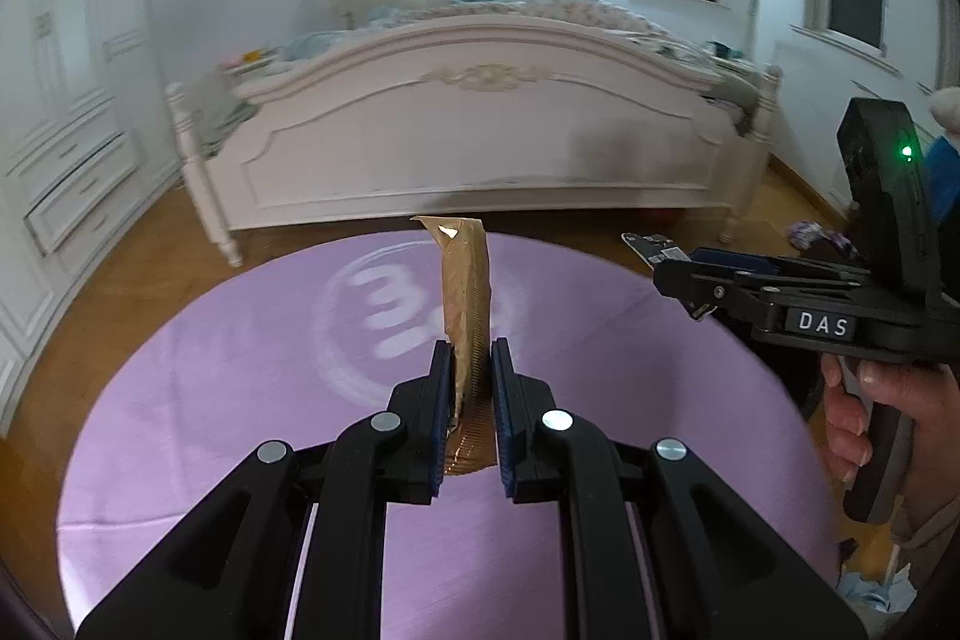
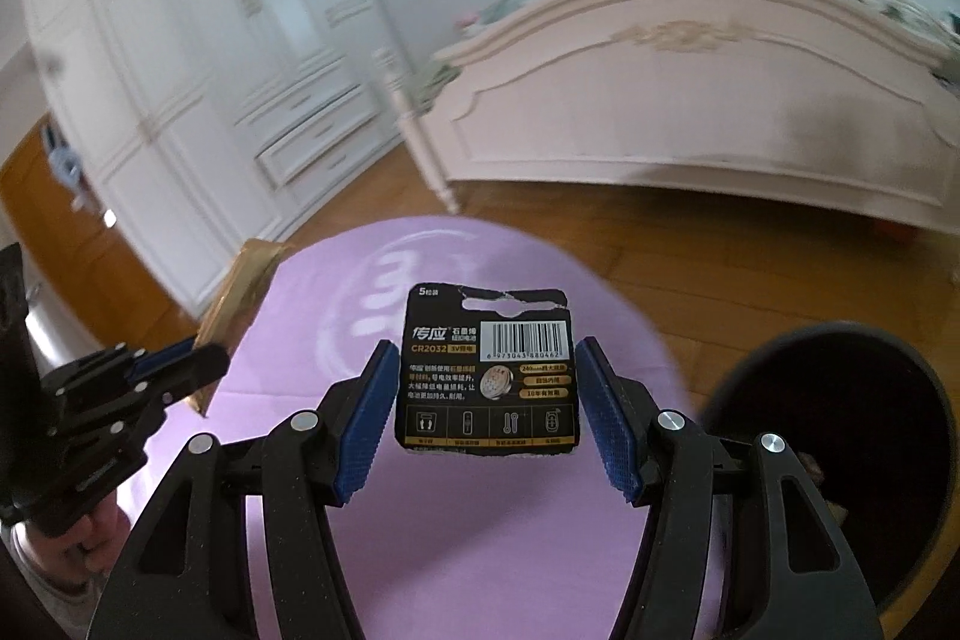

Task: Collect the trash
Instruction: 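Carry the gold wrapper and battery card over the black bin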

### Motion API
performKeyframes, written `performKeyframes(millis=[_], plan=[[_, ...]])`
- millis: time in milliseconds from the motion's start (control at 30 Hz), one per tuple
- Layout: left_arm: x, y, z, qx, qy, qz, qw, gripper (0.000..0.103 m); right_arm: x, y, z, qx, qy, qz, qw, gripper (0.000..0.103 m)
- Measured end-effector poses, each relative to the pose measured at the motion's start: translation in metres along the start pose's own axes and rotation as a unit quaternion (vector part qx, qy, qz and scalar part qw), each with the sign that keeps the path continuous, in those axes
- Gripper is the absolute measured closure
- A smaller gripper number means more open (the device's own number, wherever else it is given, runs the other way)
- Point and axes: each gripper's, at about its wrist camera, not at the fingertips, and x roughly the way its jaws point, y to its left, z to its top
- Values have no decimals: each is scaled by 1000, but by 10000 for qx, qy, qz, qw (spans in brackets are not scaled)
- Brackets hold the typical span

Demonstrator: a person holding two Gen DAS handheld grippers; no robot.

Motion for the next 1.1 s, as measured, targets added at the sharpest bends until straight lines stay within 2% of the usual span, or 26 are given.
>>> performKeyframes(millis=[300,667,1100], plan=[[33,-67,21,513,27,-562,9971,88,-26,-78,-15,544,-175,-363,9977,42],[81,-146,29,920,287,-1200,9881,88,-45,-170,-41,1265,-210,-955,9871,42],[117,-198,25,1195,712,-1563,9779,88,-47,-231,-84,1799,-44,-1214,9761,42]])
